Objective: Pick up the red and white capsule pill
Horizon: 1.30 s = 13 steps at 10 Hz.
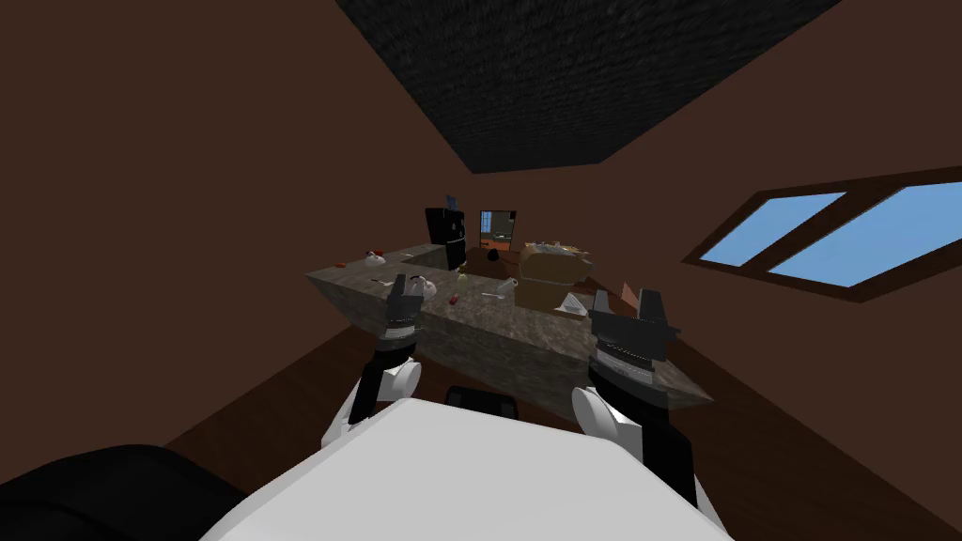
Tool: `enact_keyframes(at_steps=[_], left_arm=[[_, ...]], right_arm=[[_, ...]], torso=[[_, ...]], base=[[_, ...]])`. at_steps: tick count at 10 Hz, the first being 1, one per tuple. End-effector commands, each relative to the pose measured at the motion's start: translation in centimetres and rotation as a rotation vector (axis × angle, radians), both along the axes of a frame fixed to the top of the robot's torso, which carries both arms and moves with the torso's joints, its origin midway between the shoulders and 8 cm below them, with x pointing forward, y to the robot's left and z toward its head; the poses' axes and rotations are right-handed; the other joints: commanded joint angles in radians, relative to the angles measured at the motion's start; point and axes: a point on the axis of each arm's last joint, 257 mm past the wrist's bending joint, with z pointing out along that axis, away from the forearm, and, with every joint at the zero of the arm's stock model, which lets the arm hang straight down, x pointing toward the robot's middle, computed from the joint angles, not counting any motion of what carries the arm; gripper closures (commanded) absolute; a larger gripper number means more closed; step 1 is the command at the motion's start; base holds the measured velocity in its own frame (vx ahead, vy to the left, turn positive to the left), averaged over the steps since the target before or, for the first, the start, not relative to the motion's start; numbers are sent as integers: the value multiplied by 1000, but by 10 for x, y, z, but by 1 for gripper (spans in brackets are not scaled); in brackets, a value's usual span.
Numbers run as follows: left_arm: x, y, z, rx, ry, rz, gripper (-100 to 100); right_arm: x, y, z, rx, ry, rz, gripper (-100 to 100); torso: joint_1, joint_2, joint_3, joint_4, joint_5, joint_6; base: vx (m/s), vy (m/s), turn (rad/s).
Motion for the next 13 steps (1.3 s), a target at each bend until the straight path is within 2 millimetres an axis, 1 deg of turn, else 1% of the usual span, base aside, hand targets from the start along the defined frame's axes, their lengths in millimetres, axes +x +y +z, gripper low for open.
enact_keyframes(at_steps=[1,4,6,7,8,9,10,11,12,13], left_arm=[[10,1,-1,28,19,-24,-100],[33,12,-2,60,62,-53,-100],[53,28,-5,74,106,-56,-100],[55,27,-3,69,104,-62,-100],[67,37,-3,68,128,-61,-100],[67,37,-3,68,128,-61,-100],[79,50,-4,62,154,-56,-100],[80,50,-3,61,154,-57,-100],[93,64,-1,51,173,-49,-100],[94,64,-2,48,181,-48,-100]], right_arm=[[0,0,0,0,0,0,0],[0,0,0,0,0,0,0],[0,0,0,0,0,0,0],[0,0,0,0,0,0,0],[0,0,0,0,0,0,0],[0,0,0,0,0,0,0],[0,0,0,0,0,0,0],[0,0,0,0,0,0,0],[0,0,0,0,0,0,0],[0,0,0,0,0,0,0]], torso=[[0,0,0,0,0,0],[-4,3,2,1,-1,0],[-3,4,2,1,-1,0],[-4,4,2,1,-1,0],[-3,3,2,1,-1,0],[-2,3,1,1,-1,0],[-2,2,1,1,0,0],[-2,2,1,0,0,0],[-2,2,1,0,0,0],[-2,2,1,0,-1,0]], base=[[-29,-31,-80],[-60,-57,-79],[-62,-65,-117],[-37,-46,-19],[-40,-37,-75],[-27,-27,-39],[-26,-29,-78],[-27,-31,-41],[-35,-46,-83],[-35,-40,-40]])
